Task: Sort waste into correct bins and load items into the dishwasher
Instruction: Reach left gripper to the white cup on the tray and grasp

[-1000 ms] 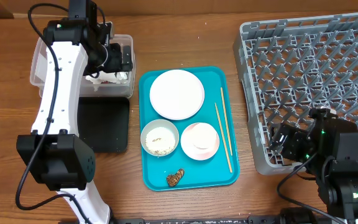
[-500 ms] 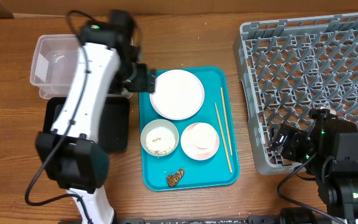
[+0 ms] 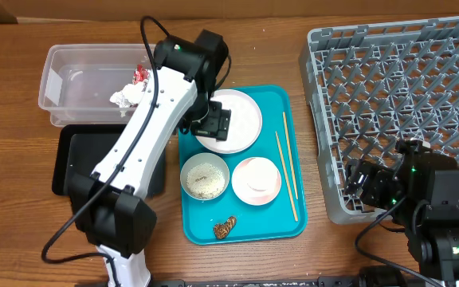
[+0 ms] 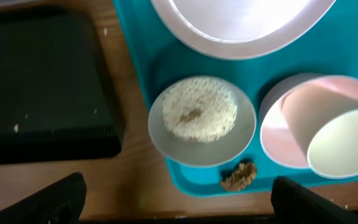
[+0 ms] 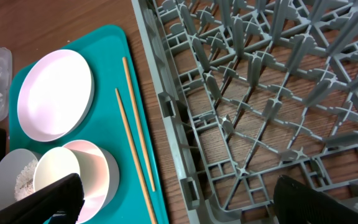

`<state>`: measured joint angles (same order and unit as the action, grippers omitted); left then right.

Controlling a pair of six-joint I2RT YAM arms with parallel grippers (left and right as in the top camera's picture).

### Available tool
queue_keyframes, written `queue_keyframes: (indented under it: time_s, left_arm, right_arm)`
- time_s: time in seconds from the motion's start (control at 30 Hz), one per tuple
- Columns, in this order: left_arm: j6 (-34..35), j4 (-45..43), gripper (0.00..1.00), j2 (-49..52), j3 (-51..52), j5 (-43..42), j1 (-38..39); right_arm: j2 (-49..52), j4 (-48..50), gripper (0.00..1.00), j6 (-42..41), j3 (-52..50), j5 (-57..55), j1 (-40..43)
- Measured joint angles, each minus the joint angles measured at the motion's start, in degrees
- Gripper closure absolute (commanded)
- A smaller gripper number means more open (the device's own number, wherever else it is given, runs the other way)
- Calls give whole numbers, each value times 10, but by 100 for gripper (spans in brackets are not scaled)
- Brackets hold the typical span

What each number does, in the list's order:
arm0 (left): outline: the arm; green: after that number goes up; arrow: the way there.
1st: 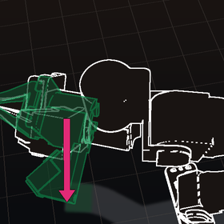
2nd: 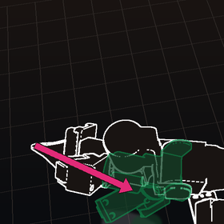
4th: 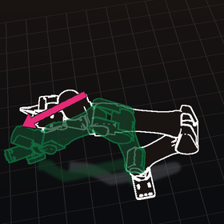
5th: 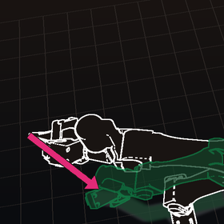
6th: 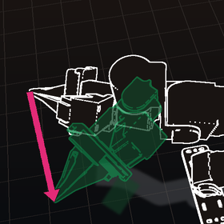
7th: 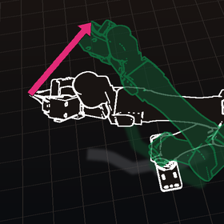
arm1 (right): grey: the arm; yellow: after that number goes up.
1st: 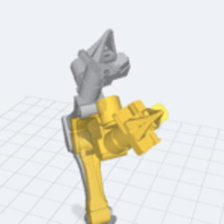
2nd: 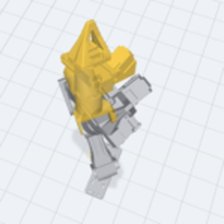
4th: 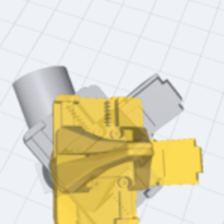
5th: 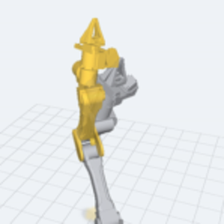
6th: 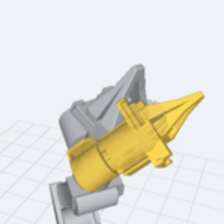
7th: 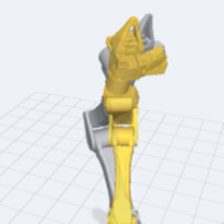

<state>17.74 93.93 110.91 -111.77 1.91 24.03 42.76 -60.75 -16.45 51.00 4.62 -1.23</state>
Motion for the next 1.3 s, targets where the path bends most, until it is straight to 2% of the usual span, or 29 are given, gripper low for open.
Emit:
queue_keyframes:
  time_s: [0.13, 0.23, 0.4, 0.5, 0.7, 1.03, 1.13, 1.3]
  left_arm:
    - [11, 12, 3, -56, 13, 12, 0]
    - [19, -11, 1, -127, 49, 18, 0]
    - [17, -121, 1, -250, 136, 19, 0]
    - [2, -189, 7, -281, 190, -9, 0]
    - [-49, -291, 9, -235, 286, -101, 6]
    - [-87, -327, 12, -115, 311, -158, 66]
    - [-89, -343, 23, -91, 311, -163, 87]
    - [-92, -357, 51, -59, 311, -163, 102]
  right_arm:
    - [0, 0, 0, 0, 0, 0, 0]
    - [0, 0, 0, 0, 0, 0, 0]
    - [0, 0, 0, 0, 0, 0, 0]
    - [0, 0, 0, 0, 0, 0, 0]
    - [0, -1, 0, 0, 0, 0, 0]
    - [0, 0, 0, 0, 0, 0, 0]
    - [0, -1, 0, 0, 0, 0, 0]
    - [0, -1, 0, 0, 0, 0, 0]
